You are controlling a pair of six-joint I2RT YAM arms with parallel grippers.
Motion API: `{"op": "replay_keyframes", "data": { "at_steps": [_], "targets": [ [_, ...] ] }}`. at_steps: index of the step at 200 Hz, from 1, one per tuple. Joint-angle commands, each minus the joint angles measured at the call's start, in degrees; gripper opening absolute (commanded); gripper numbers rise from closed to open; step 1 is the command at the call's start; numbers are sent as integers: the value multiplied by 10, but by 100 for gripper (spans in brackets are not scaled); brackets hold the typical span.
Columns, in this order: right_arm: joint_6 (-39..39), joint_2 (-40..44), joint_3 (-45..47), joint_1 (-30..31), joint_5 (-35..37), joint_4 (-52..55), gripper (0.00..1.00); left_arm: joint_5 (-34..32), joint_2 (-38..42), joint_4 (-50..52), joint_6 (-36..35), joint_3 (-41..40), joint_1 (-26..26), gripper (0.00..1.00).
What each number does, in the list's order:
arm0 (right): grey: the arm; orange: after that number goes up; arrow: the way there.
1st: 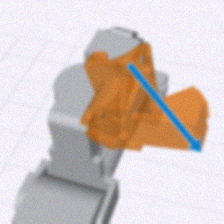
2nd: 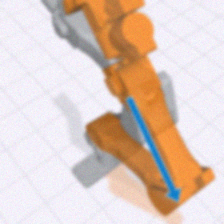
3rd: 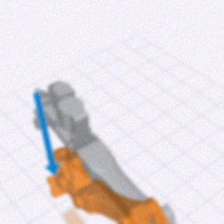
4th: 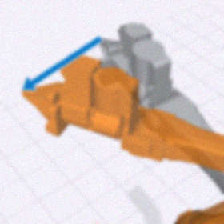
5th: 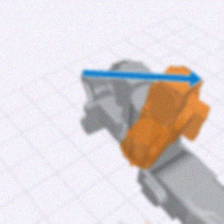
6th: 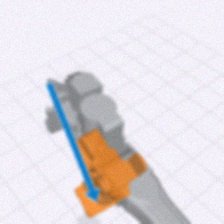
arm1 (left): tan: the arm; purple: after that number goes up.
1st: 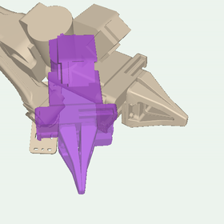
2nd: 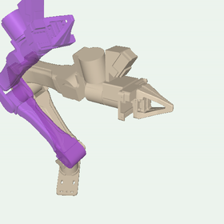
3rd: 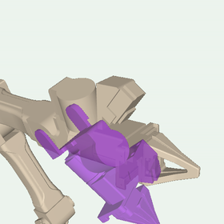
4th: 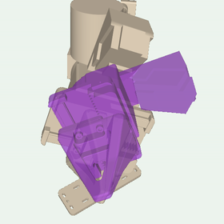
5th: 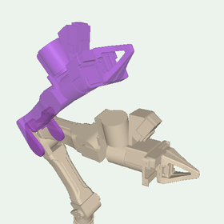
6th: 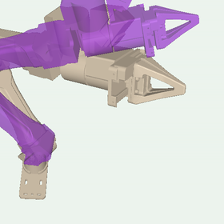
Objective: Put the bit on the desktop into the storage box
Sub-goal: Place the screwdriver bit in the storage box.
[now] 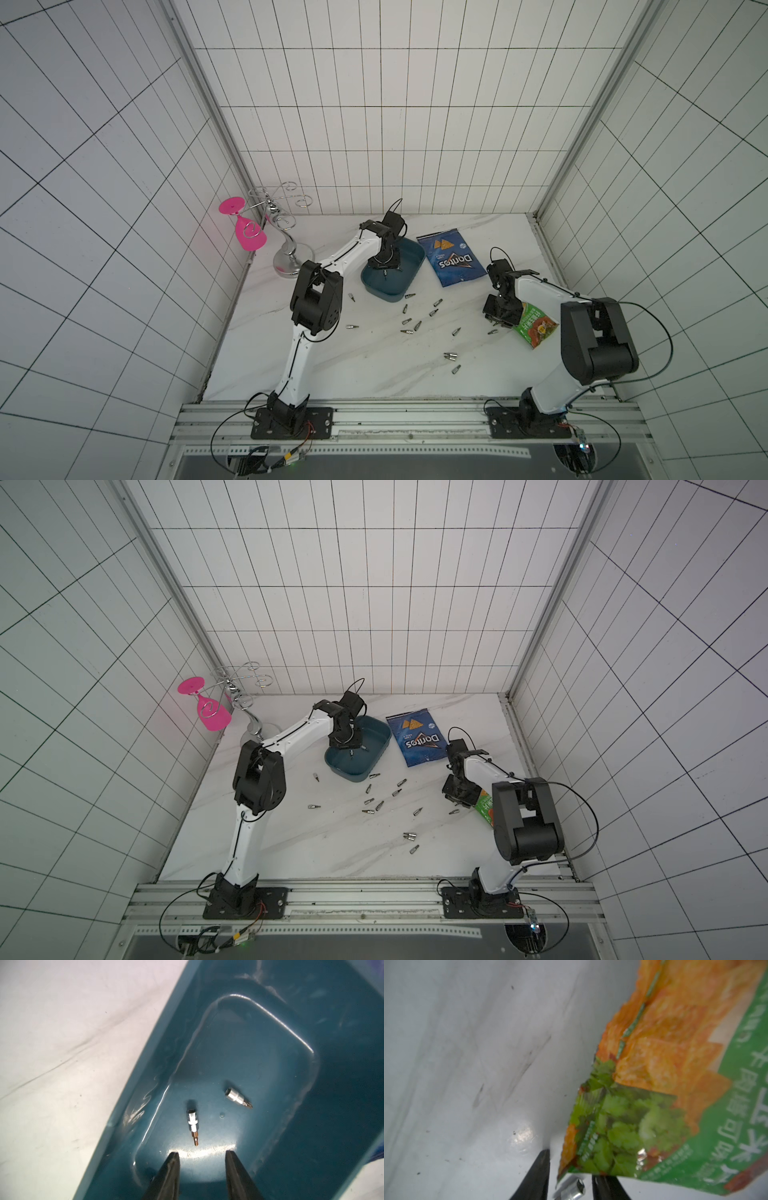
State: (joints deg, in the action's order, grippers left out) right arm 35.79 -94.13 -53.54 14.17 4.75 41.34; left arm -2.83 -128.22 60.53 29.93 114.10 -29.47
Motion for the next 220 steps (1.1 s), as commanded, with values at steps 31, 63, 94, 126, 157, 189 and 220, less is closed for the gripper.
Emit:
{"op": "replay_keyframes", "data": {
  "at_steps": [31, 63, 94, 126, 157, 189, 220],
  "targets": [
    [-16, -23, 12, -13, -11, -23, 29, -33, 56, 8, -9, -29, 8, 41],
    [-28, -30, 6, -13, -17, -24, 24, -38, 101, 8, -11, -79, 24, 42],
    [-42, -43, -8, -14, -29, -16, 15, -41, 164, 3, -7, -140, 49, 56],
    [-51, -51, -19, -14, -41, -11, 4, -42, 219, 4, -11, -196, 78, 61],
    [-59, -21, -57, 4, -26, 34, 0, -39, 255, -2, -13, -255, 100, 61],
    [-74, -9, -187, 55, 3, 114, 0, -25, 262, -22, -3, -304, 108, 61],
    [-120, -49, -341, 114, -10, 143, 0, -13, 241, -31, 10, -319, 108, 61]
  ]
}}
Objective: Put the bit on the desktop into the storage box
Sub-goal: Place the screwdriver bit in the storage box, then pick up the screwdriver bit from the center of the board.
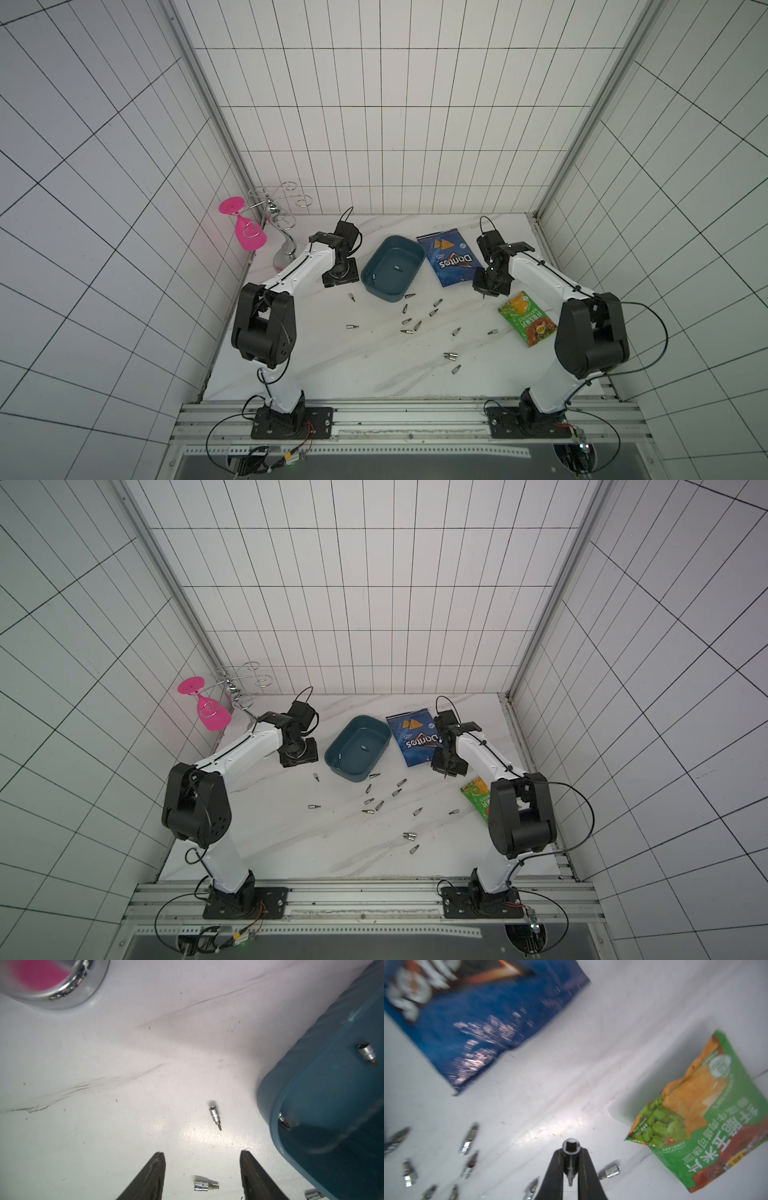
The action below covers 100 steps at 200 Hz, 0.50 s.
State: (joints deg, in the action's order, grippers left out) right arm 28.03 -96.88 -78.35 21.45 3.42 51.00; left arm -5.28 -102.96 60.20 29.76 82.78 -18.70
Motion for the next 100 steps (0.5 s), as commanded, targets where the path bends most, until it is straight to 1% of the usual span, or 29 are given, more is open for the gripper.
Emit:
{"op": "replay_keyframes", "data": {
  "at_steps": [1, 15, 56, 100],
  "targets": [
    [-45, -24, -97, 43, 2, 47, 0, 12, -12, -29, 12, -6, 1, 61],
    [-72, -64, -173, 60, -22, 56, 0, 14, -18, -38, 18, -12, 3, 61],
    [-133, -214, -393, 102, -57, 114, 0, 35, -46, -61, 29, -14, 9, 61],
    [-173, -342, -559, 128, -89, 157, 0, 50, -60, -93, 44, -31, 15, 61]
  ]
}}
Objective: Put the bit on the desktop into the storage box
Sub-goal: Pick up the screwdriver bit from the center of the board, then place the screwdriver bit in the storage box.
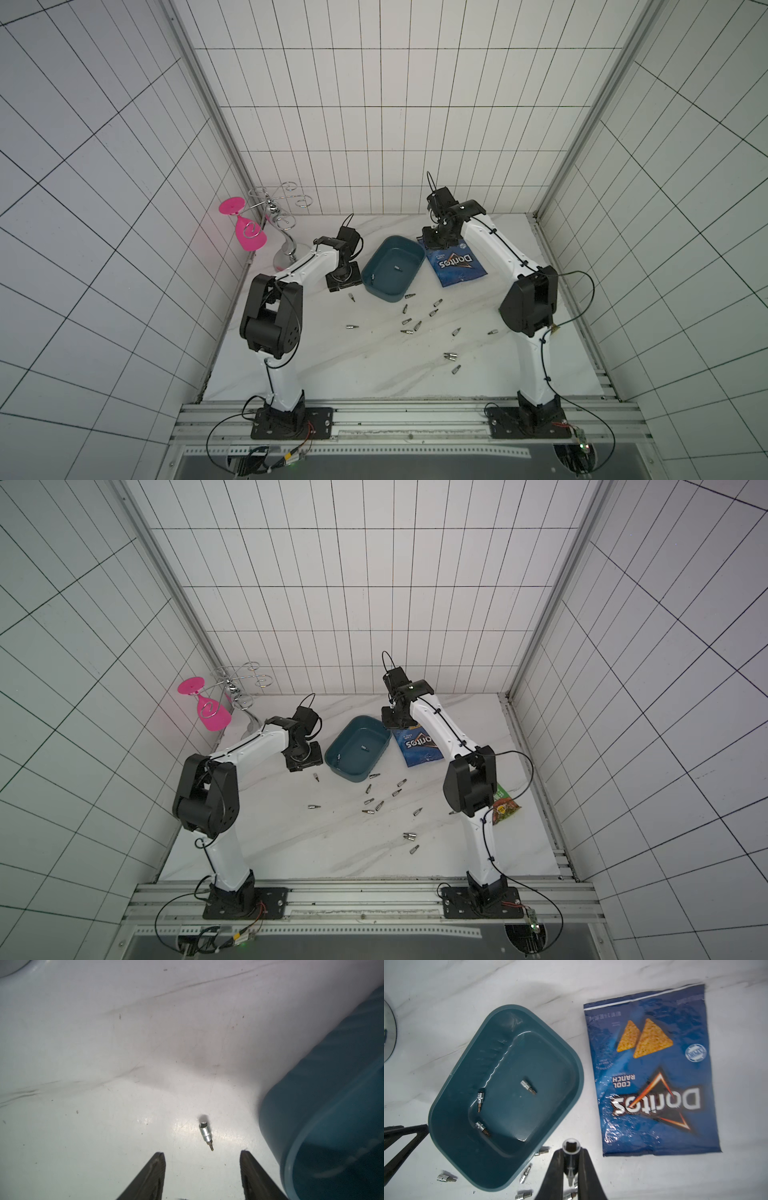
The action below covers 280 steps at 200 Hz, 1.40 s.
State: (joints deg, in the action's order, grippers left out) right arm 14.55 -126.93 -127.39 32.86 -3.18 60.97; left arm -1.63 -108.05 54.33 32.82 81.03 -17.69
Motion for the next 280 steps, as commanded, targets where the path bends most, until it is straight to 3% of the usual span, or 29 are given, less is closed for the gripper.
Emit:
{"op": "replay_keyframes", "data": {
  "at_steps": [1, 54, 115, 174, 280],
  "targets": [
    [-39, -44, -72, 15, -23, 58, 0, 13, -9, -36, 14, -14, 6, 61],
    [-74, -121, -151, 29, -39, 52, 0, 27, -30, -54, 17, -22, 12, 60],
    [-122, -176, -178, 38, -56, 31, 0, 38, -49, -62, 15, -29, 13, 57],
    [-127, -190, -185, 40, -60, 8, 0, 30, -58, -53, 13, -30, 13, 53],
    [-136, -202, -195, 62, -69, -6, 0, 27, -48, -47, 7, -54, 11, 37]
  ]
}}
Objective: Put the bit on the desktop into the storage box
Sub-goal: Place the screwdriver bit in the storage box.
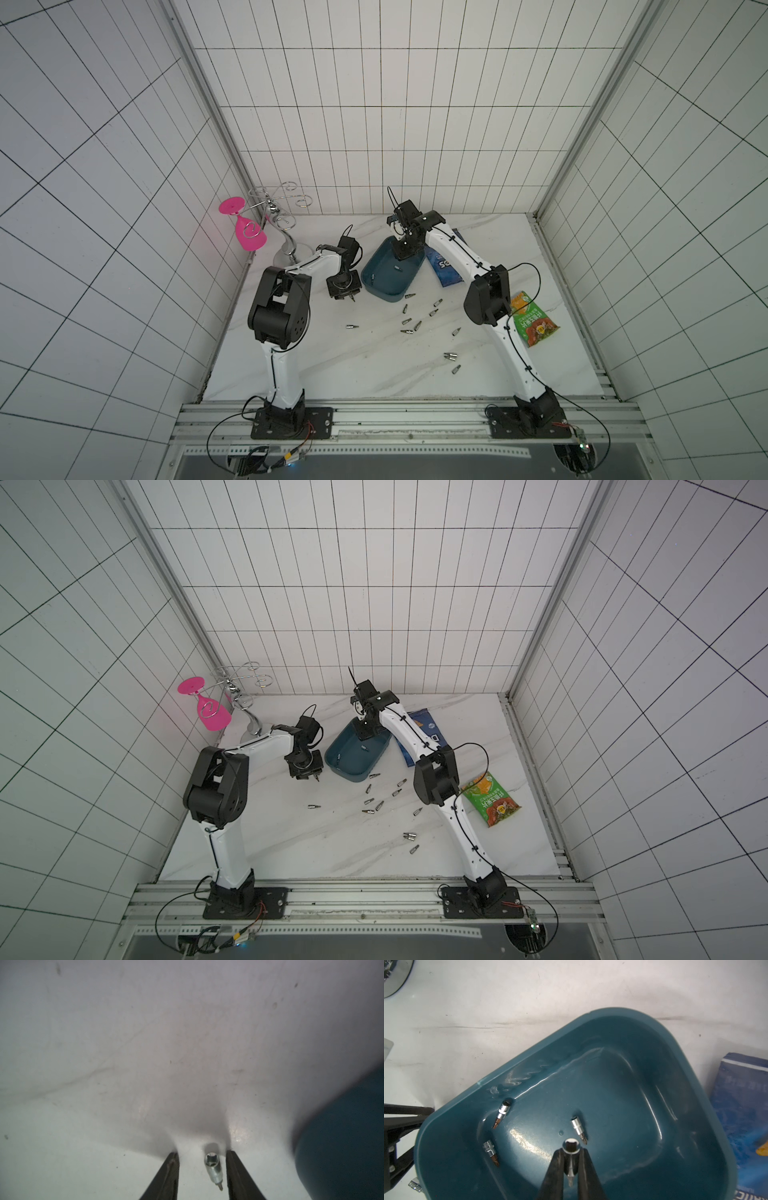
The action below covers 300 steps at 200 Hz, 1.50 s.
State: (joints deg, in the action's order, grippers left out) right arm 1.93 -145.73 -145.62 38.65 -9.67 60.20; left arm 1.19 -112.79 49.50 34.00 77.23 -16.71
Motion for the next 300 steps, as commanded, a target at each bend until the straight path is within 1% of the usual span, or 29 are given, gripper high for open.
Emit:
{"op": "replay_keyframes", "data": {
  "at_steps": [1, 36, 49, 86, 114, 140, 181, 216, 228, 253, 300],
  "targets": [
    [-10, -14, -12, 4, -4, 2, 0, -2, 0, 2, -5, -16, 1, 37],
    [-16, -14, -12, 5, -4, 4, 0, -8, 2, 10, -7, -13, -3, 35],
    [-15, -14, -8, 9, -4, 4, 0, -17, -2, 19, -7, -8, -7, 33],
    [-17, -1, 30, 18, -1, -3, 0, -34, 2, 31, -2, -4, -24, 29],
    [-16, 9, 50, 20, -2, -7, 0, -42, 9, 40, 5, -7, -35, 30],
    [-19, 15, 54, 20, -1, -9, 0, -44, 16, 40, 11, -16, -39, 29],
    [-28, 14, 53, 19, -4, -3, 0, -48, 10, 39, 13, -22, -38, 19],
    [-31, 7, 49, 26, -10, 14, 0, -46, 11, 40, 9, -16, -37, 13],
    [-32, 3, 52, 30, -8, 16, 0, -43, 7, 41, 7, -15, -36, 10],
    [-33, -11, 48, 35, -7, 23, 0, -40, 11, 39, 5, -22, -35, 0],
    [-33, -25, 41, 39, -8, 34, 0, -41, 44, 40, -1, -38, -35, 0]
  ]
}}
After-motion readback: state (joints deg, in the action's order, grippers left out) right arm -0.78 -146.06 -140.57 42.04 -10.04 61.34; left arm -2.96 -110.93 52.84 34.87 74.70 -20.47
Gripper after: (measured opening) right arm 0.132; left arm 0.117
